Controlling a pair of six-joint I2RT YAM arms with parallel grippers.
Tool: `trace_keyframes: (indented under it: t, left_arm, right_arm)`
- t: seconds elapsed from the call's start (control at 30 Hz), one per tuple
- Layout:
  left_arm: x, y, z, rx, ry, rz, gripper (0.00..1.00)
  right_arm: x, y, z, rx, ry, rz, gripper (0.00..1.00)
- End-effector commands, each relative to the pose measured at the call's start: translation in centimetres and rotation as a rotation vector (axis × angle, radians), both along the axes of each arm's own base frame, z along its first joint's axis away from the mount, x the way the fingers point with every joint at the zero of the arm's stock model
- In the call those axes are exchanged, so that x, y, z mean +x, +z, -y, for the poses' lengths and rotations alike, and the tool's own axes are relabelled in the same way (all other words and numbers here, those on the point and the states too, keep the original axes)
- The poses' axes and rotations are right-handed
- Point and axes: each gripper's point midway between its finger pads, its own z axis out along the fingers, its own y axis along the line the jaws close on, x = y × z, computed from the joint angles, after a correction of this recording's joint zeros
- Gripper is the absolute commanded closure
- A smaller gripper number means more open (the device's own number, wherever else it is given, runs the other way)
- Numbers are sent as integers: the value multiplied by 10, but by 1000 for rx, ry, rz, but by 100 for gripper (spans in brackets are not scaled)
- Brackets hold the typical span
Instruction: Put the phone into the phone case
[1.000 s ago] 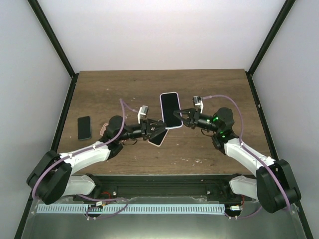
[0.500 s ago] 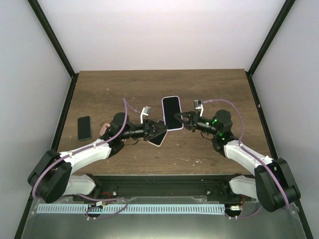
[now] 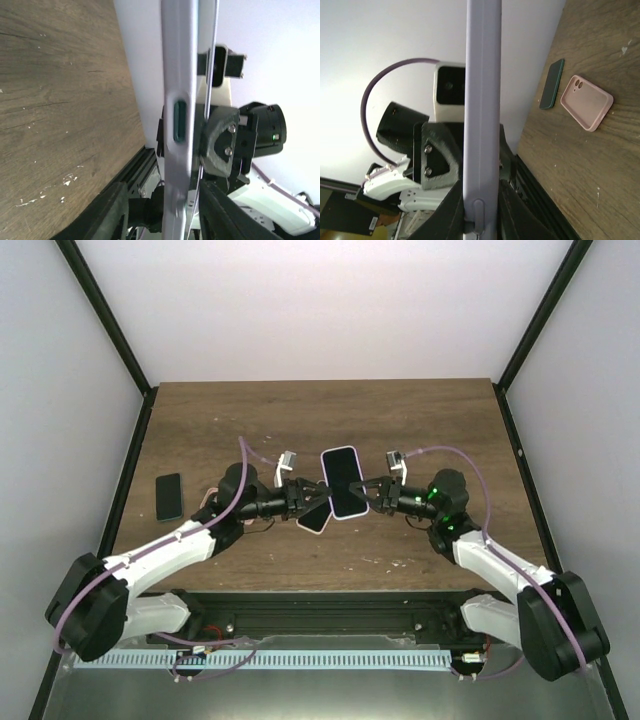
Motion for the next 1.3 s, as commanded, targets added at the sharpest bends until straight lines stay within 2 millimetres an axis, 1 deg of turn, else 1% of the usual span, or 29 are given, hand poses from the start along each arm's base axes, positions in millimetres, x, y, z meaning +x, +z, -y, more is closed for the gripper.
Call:
trace_keyframes:
  t: [0.0,0.07,0.13,0.2,0.27,0.3,0.4,0.43,0.47,0.5,0.53,0.63,0.77,0.83,0.87,0.93,1.1,1.17,1.2,1.27]
  left_arm:
    - [11,9,1,-4,25,45,62]
    - [12,9,4,-9,14,40,69]
    - [13,7,7,-4,3,32,78]
    - [15,5,8,2,6,32,90]
    - [17,-1,9,32,6,16,100]
    - [17,-9,8,66,6,-5,100]
    - [20,-20,7,132,11,-30,100]
    - [20,-22,8,137,9,-35,96]
    - [20,-22,9,138,4,-38,87]
    - [20,-22,9,140,4,-38,73]
    - [20,-23,8,141,8,-38,62]
    - [22,-25,1,172,43,-30,37]
    - [25,-35,-16,282,107,7,17]
    - [31,-43,-31,378,172,17,6]
    - [31,-52,-41,441,197,0,0]
    - [37,-61,-60,525,250,-21,0]
    - [55,-91,-123,692,461,-148,0]
    - [60,-100,-144,711,532,-177,3]
    - [60,-108,-156,734,572,-198,4]
    - [60,-120,-177,753,639,-249,10]
  right_arm:
    - [-21,20,-3,16,58,124,86]
    - [-21,17,-2,0,52,126,86]
    - [-21,14,-3,-20,56,133,86]
    - [-17,4,-5,-73,55,116,86]
    - [-15,-5,-4,-103,50,105,86]
    - [-15,-7,-4,-101,49,101,86]
    - [-16,-14,-4,-105,57,78,86]
    - [-14,-17,-5,-117,55,70,86]
    - [-12,-19,-5,-128,48,64,86]
    - [-10,-21,-5,-135,40,63,86]
    - [-8,-22,-5,-144,31,70,87]
    - [8,-29,-2,-234,-28,87,87]
    - [32,-54,11,-412,-123,97,87]
    - [40,-66,18,-453,-148,89,87]
    - [43,-73,22,-468,-159,76,87]
    - [50,-90,29,-486,-171,37,87]
    - [59,-131,38,-502,-164,-51,87]
    - [62,-146,40,-511,-167,-82,87]
    - [64,-152,41,-511,-171,-93,87]
    - [68,-161,43,-512,-174,-121,87]
